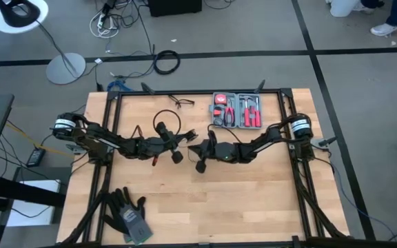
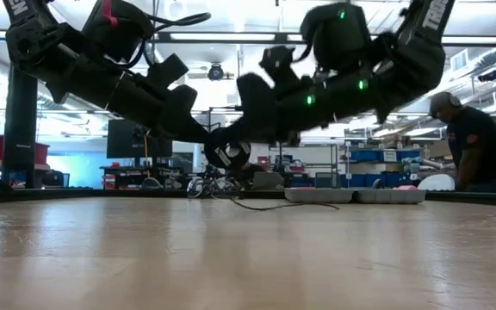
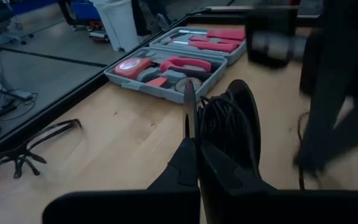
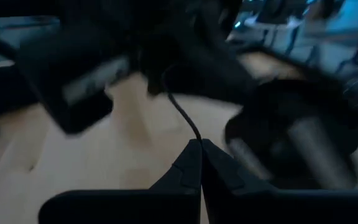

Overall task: Coil cords
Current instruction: Coil the black wire onto the spool

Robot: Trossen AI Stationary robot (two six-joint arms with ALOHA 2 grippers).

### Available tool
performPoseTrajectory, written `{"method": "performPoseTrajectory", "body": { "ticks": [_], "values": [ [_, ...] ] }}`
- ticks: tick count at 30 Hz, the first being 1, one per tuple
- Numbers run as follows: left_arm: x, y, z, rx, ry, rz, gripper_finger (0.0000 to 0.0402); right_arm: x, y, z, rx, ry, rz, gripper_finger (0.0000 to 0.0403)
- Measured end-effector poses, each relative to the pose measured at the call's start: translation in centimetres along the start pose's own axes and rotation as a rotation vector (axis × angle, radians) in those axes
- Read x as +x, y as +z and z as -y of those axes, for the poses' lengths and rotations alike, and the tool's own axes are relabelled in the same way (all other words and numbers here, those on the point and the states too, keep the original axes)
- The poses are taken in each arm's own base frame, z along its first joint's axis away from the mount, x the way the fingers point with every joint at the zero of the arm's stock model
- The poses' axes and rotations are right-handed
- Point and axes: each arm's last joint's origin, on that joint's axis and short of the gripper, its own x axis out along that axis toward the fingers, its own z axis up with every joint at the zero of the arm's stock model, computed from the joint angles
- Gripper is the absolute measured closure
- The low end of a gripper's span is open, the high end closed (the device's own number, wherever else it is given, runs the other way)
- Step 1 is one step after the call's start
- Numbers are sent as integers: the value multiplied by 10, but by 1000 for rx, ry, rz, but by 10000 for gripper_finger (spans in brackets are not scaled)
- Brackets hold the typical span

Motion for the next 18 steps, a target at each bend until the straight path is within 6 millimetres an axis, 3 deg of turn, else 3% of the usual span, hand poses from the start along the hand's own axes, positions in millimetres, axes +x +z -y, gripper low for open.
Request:
{"method": "performPoseTrajectory", "body": {
  "ticks": [5,10,14,18],
  "values": [
    [0,-1,0,6,10,-7,401,-15,29,0,-103,-111,12,402],
    [0,-1,0,7,10,-9,401,-35,44,9,-184,-308,-108,402],
    [0,1,1,-10,-20,4,401,-45,40,22,-164,-415,-231,403],
    [-1,10,5,-74,-148,76,401,-41,24,34,-50,-421,-327,403]
  ]
}}
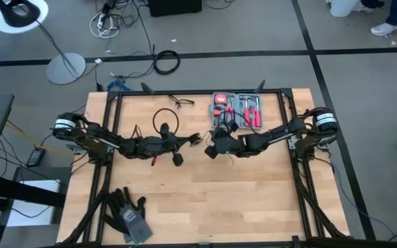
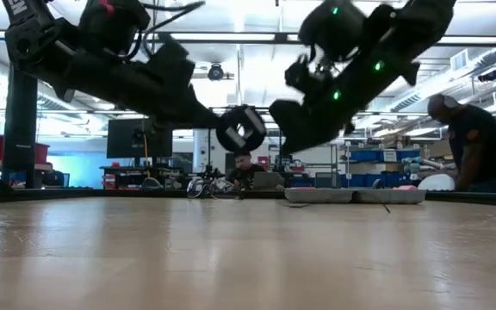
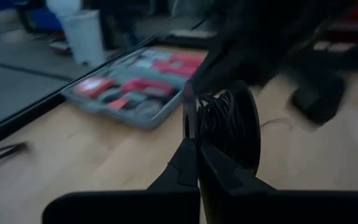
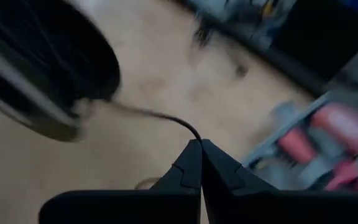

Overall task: Coil cords
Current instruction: Coil the black wire onto the spool

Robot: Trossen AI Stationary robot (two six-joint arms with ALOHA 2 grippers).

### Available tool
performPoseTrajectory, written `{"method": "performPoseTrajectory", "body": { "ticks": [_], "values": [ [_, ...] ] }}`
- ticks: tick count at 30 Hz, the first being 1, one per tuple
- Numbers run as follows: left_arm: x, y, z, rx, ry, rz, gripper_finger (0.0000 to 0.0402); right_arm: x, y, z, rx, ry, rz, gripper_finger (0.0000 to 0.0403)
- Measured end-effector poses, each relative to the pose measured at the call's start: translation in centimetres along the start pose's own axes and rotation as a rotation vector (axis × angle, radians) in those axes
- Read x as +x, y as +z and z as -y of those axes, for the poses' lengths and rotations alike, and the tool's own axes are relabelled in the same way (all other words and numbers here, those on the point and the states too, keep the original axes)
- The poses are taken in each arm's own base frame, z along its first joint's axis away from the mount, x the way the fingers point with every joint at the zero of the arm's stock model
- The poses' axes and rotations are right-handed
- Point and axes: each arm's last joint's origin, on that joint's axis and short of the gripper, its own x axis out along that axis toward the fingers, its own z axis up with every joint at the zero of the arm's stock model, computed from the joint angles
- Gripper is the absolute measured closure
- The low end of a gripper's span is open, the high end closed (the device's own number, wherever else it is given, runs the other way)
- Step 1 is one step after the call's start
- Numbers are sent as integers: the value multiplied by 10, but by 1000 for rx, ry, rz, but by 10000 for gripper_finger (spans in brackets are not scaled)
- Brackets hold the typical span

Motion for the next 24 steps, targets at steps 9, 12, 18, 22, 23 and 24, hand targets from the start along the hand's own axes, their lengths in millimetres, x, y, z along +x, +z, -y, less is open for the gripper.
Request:
{"method": "performPoseTrajectory", "body": {
  "ticks": [9,12,18,22,23,24],
  "values": [
    [0,7,1,-37,-8,63,401,37,-26,-38,134,297,101,403],
    [0,6,-1,-36,33,62,401,39,-28,-48,166,351,218,403],
    [0,2,-2,-16,78,28,401,36,-20,-54,180,449,328,403],
    [0,-3,-3,8,99,-14,401,32,-12,-52,149,448,378,403],
    [0,-4,-3,14,100,-24,401,32,-10,-51,146,446,392,403],
    [0,-4,-3,18,101,-32,401,32,-9,-50,143,444,399,403]
  ]
}}
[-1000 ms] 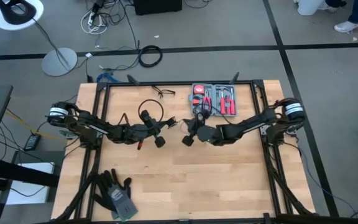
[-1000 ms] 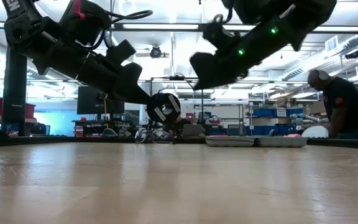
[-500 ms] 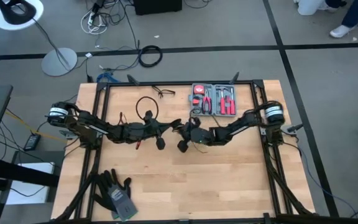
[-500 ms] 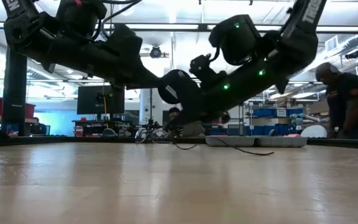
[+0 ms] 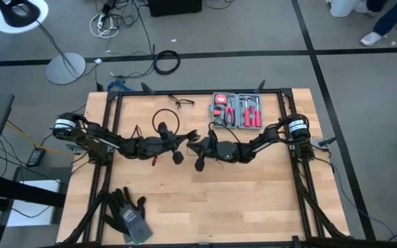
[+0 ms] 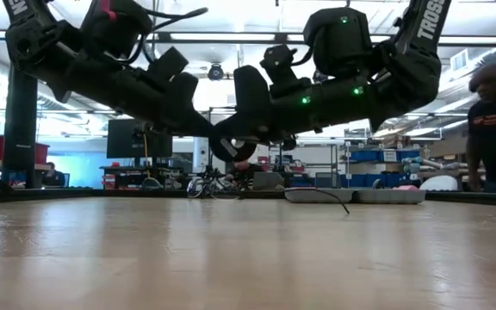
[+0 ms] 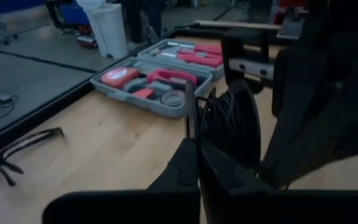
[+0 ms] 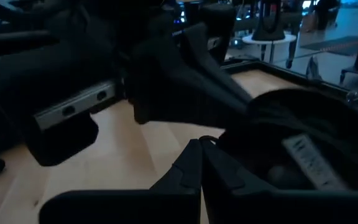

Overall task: Coil cords
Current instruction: Coil the black wire onto the spool

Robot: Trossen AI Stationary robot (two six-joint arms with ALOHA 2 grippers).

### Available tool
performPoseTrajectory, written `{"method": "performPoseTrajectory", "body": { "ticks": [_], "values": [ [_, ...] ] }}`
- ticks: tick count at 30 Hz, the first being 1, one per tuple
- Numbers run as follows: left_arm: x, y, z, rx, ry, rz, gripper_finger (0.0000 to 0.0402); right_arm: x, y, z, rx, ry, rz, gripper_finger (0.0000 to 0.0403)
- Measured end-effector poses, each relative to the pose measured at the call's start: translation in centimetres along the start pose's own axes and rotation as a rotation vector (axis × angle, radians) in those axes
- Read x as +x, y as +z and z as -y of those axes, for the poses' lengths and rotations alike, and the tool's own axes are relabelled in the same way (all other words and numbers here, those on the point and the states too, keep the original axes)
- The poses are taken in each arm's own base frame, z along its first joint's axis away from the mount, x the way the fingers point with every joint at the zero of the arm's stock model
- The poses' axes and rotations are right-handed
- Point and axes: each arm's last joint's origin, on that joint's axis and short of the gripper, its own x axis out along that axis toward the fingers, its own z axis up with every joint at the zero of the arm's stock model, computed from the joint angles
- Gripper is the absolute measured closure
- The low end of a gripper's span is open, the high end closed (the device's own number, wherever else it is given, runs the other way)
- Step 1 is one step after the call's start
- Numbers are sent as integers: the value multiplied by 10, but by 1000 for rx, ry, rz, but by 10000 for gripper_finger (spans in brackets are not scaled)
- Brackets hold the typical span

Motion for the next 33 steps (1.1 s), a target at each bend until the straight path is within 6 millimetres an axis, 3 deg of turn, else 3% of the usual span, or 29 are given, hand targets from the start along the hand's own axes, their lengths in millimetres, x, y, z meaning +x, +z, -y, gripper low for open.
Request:
{"method": "performPoseTrajectory", "body": {
  "ticks": [15,20,23,27,33],
  "values": [
    [-1,-16,-2,62,-2,-149,401,1,6,5,-24,-47,20,403],
    [-1,-17,-2,66,-1,-157,401,-7,12,5,-61,-113,-39,403],
    [-1,-17,-3,68,5,-159,401,-24,19,5,-100,-201,-78,403],
    [-1,-17,-3,69,5,-160,401,-61,27,9,-110,-258,-126,403],
    [-1,-14,-2,53,3,-132,401,-117,17,26,18,-260,-141,403]
  ]
}}
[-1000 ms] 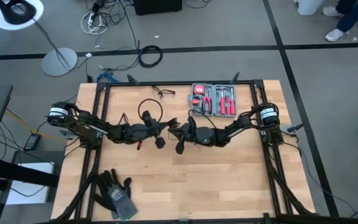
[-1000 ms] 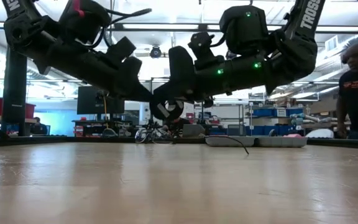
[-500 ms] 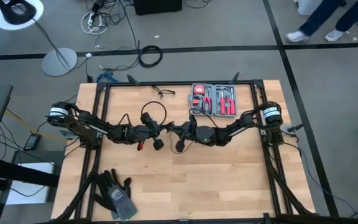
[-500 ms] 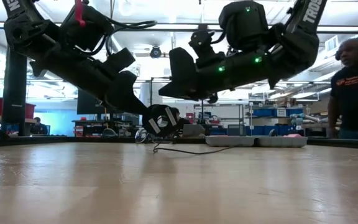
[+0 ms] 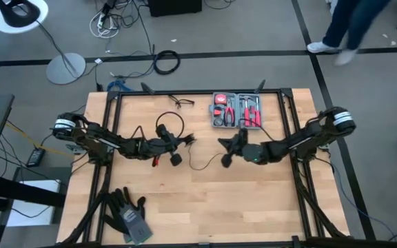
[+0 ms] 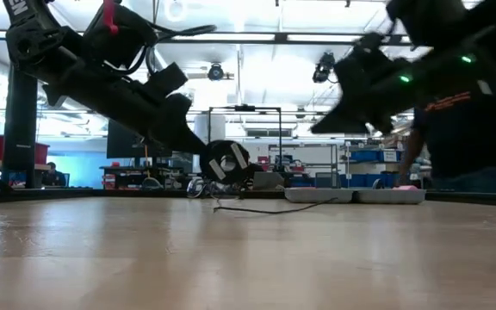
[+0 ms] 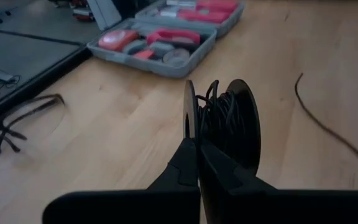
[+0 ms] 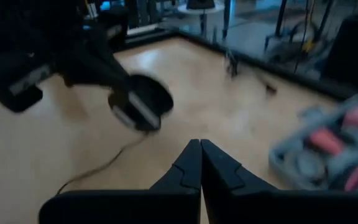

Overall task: Coil cords
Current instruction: Coil the black wire onto the spool

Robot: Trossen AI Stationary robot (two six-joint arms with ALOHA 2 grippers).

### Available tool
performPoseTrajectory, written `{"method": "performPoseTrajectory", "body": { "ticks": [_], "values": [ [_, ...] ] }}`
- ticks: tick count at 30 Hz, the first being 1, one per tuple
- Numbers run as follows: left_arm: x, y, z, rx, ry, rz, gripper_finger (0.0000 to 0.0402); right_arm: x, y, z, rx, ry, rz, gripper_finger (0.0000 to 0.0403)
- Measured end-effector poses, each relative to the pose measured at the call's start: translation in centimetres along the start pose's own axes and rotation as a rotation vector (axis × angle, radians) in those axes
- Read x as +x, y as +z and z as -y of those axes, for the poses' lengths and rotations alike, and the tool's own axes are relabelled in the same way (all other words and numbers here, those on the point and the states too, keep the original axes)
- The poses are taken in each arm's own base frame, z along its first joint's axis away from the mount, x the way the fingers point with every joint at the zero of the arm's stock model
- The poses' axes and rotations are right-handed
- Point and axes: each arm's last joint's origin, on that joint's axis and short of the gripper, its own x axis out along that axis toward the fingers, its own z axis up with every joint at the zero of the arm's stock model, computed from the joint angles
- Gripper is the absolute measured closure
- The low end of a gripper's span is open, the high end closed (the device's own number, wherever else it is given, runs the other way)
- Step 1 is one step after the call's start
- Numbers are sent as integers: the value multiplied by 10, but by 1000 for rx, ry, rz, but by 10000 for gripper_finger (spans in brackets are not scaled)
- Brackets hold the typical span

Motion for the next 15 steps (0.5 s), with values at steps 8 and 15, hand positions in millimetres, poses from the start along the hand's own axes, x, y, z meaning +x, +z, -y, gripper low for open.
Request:
{"method": "performPoseTrajectory", "body": {
  "ticks": [8,15],
  "values": [
    [0,11,1,-34,-13,98,401,5,-23,0,153,39,-92,399],
    [-1,16,2,-61,-20,145,401,37,-36,-21,73,27,-98,396]
  ]
}}
